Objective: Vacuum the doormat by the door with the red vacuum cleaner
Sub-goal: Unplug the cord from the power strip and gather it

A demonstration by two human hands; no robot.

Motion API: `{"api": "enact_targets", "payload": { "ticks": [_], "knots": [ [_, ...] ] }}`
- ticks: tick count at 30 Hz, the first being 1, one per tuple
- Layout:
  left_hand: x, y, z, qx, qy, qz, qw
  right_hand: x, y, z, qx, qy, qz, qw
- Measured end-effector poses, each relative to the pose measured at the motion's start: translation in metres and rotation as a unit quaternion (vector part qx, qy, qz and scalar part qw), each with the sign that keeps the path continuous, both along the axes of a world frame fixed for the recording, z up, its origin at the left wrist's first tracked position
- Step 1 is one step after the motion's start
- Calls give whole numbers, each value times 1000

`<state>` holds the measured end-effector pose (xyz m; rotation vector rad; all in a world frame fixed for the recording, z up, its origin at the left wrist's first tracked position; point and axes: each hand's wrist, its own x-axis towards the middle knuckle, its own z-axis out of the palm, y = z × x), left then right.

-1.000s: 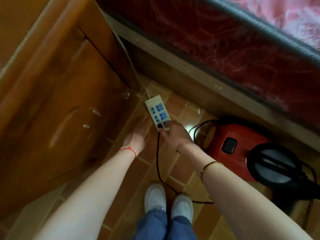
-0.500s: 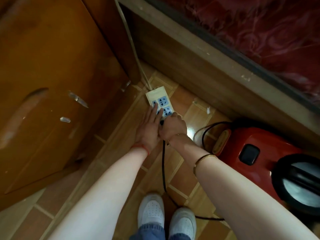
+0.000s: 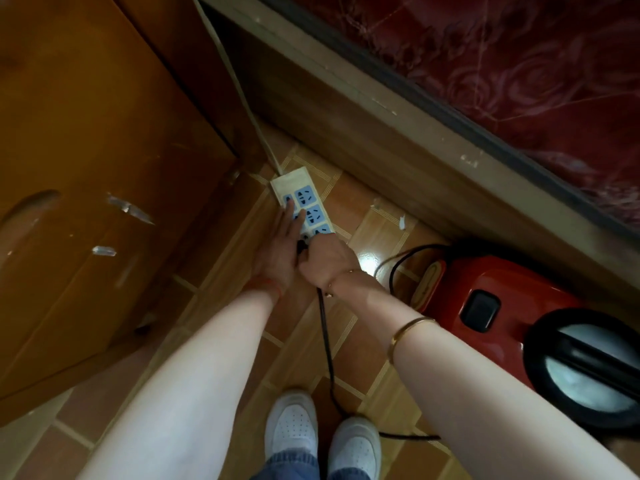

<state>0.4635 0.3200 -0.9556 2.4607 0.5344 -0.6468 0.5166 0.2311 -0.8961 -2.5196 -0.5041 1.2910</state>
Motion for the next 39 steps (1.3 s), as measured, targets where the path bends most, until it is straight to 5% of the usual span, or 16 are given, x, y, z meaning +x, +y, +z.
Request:
{"api": "enact_targets", "payload": {
  "ticks": [6,11,15,30,39],
  "knots": [
    [-30,1,-3,-124,-42,43,990,-9,-27,11,34,-5,-149,988],
    [-59,-46,70,-278,148,60,947,-15,-42,58,59,20,-261,963],
    [-81,-83,121,-356,196,56,912,-24,-66,104,65,-5,-259,964],
    [-98,-144,244,-213,52,-107,970,-44,-200,245,50,-120,-357,925],
    [-37,-96,296,-17,33,-318,947,-24,-239,308,45,-192,-418,887]
  ]
}}
